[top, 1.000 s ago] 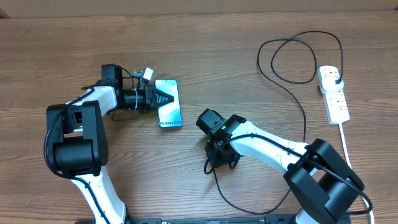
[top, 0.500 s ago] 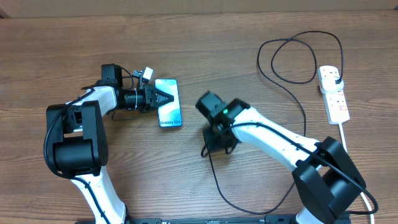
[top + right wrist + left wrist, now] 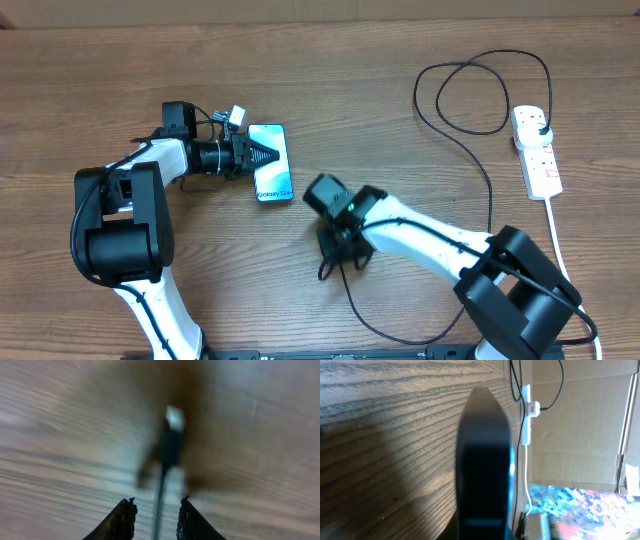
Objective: Plug charger to phone and switch on socket
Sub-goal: 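Close the right gripper on the black USB-C plug, then lift the plug with the right gripper toward the phone's bottom edge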
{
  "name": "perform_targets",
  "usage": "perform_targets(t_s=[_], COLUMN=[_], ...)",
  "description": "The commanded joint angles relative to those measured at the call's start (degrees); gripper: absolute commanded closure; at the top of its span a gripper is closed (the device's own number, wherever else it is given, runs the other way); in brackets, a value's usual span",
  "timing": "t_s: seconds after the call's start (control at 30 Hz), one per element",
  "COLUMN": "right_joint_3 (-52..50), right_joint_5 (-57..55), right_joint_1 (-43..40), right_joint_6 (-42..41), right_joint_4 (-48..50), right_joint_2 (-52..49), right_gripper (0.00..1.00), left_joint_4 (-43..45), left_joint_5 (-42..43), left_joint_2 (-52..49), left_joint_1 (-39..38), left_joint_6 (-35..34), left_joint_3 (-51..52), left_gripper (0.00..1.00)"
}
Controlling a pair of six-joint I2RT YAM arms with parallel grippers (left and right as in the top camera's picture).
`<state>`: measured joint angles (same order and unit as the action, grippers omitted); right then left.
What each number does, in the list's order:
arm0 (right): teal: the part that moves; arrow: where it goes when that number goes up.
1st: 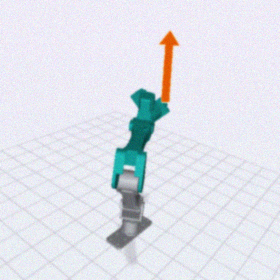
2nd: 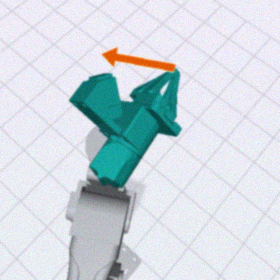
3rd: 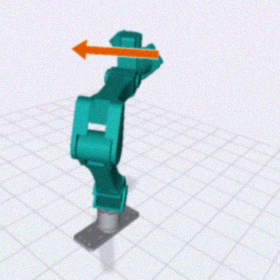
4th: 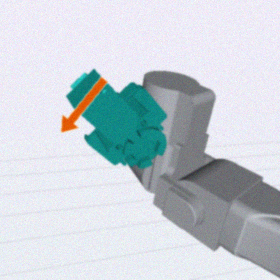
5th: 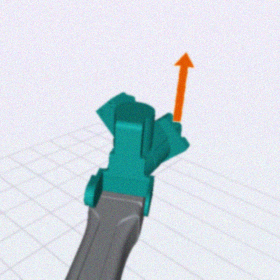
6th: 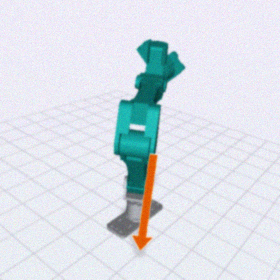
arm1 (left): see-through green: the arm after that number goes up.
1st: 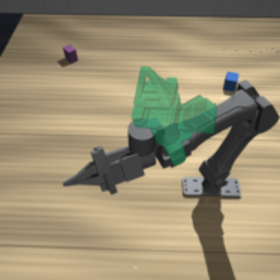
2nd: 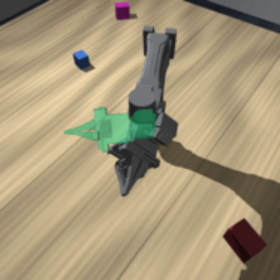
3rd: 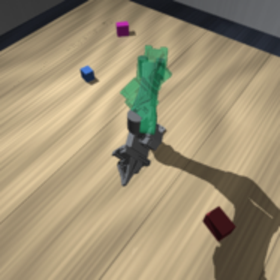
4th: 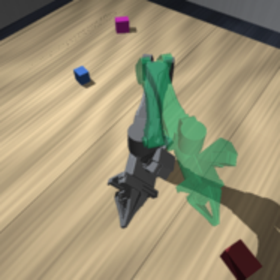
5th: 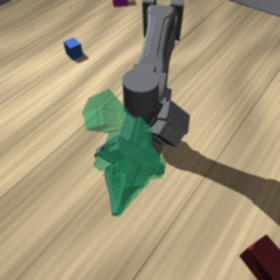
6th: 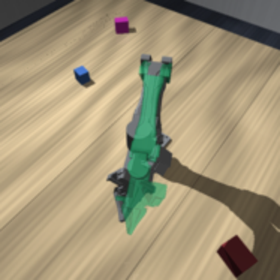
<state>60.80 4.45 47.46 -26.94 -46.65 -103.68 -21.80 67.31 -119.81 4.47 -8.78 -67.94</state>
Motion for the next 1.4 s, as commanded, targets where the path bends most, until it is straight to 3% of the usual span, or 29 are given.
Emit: perform_targets(t_s=[0.0, 0.3, 0.5, 0.7, 1.07, 1.37], right_joint_3=[-4.2, -7.0, -6.4, -6.4, -6.5, -7.2], right_joint_5=[-3.6, -7.0, -5.0, -5.0, -7.5, -7.6], right_joint_1=[0.1, -2.2, -3.4, -3.8, -3.8, -3.8], right_joint_6=[-3.8, -5.0, -4.1, -4.2, -4.2, -4.2], right_joint_4=[0.9, -0.7, 5.0, 9.9, 10.4, 10.3], right_joint_2=[-0.1, -0.1, -0.1, -0.1, -0.1, -0.1], right_gripper=[0.7, 0.74, 0.66, 0.66, 0.67, 0.8], left_joint_4=[0.0, 0.0, 0.0, 0.0, 0.0, 0.0], left_joint_5=[2.8, 2.8, 2.8, 2.8, 2.8, 2.8], left_joint_2=[1.8, 1.8, 1.8, 1.8, 1.8, 1.8], left_joint_1=[-0.4, -0.4, -0.4, -0.4, -0.4, -0.4], left_joint_6=[-0.7, -0.7, -0.7, -0.7, -1.8, -1.7], left_joint_3=[0.0, 0.0, 0.0, 0.0, 0.0, 0.0], left_gripper=[0.96, 0.96, 0.96, 0.96, 0.96, 0.96])
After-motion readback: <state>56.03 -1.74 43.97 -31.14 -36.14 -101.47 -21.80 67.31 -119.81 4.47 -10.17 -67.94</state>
